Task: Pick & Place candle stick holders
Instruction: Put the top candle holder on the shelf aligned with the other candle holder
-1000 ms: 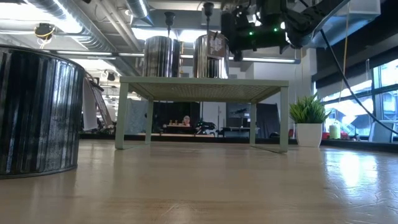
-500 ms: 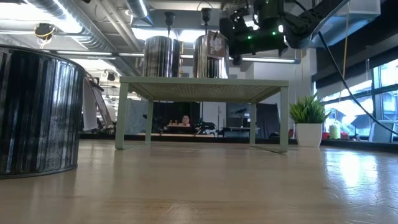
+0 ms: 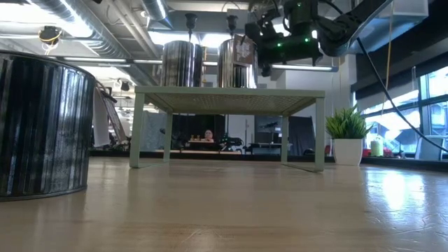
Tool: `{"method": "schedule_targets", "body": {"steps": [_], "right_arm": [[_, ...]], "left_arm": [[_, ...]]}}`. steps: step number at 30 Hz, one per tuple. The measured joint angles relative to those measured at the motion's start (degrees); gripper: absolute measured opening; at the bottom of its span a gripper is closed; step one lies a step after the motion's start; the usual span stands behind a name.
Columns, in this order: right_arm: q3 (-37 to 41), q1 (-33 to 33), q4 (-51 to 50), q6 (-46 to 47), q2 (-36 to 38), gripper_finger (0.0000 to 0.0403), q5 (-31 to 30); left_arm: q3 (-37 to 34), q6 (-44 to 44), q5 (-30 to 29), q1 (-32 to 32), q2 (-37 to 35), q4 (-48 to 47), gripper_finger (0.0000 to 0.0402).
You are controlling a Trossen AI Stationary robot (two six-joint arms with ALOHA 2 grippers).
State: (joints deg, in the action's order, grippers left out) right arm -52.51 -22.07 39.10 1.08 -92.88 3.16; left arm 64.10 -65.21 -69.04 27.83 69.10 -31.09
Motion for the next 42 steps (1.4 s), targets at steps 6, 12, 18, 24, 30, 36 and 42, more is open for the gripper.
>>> {"method": "schedule_targets", "body": {"steps": [6, 12, 18, 24, 30, 36, 42], "right_arm": [[0.0, 0.0, 0.06, 0.0, 0.02, 0.0048, 0.0], [0.0, 0.03, -0.13, 0.0, 0.02, 0.005, 0.02], [0.0, 0.03, -0.31, 0.01, 0.04, 0.0051, 0.3], [0.0, 0.03, -0.74, 0.02, 0.06, 0.0052, 0.5], [0.0, 0.05, -1.45, 0.02, 0.06, 0.0052, 0.5], [0.0, 0.03, -1.6, 0.62, 0.08, 0.0052, 1.99], [0.0, 0.05, -1.58, 1.07, 0.08, 0.0058, 4.41]], "left_arm": [[0.0, 0.0, 0.0, 0.0, 0.0, -0.05, 0.007], [0.0, 0.0, 0.02, -0.11, 0.0, -0.42, 0.007], [0.0, 0.49, 1.01, -0.93, 0.0, -0.44, 0.007], [0.0, 0.93, 1.46, -1.16, 0.0, -0.42, 0.007], [0.0, 1.03, 1.44, -1.16, 0.0, -0.42, 0.007], [0.0, 1.03, 1.44, -1.16, -0.02, -0.42, 0.007], [0.0, 1.01, 1.52, -1.16, -0.02, -0.39, 0.007]]}}
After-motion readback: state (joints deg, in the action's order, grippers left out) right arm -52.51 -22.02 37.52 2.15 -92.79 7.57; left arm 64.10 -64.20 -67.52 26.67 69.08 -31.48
